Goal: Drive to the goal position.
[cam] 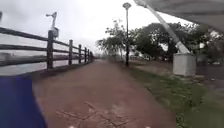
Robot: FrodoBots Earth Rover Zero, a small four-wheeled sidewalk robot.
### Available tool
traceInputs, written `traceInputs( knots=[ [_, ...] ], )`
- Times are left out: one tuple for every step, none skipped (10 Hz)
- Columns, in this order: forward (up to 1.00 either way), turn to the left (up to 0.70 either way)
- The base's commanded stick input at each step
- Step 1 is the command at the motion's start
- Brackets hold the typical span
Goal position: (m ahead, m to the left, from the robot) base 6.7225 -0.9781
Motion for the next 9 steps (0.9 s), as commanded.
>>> traceInputs(
  knots=[
    [0.00, 0.60],
    [0.00, 0.83],
    [0.00, 0.85],
    [0.00, 0.85],
    [0.00, 0.85],
    [0.00, 0.85],
    [0.00, 0.85],
    [0.00, 0.85],
    [0.00, 0.85]
  ],
)
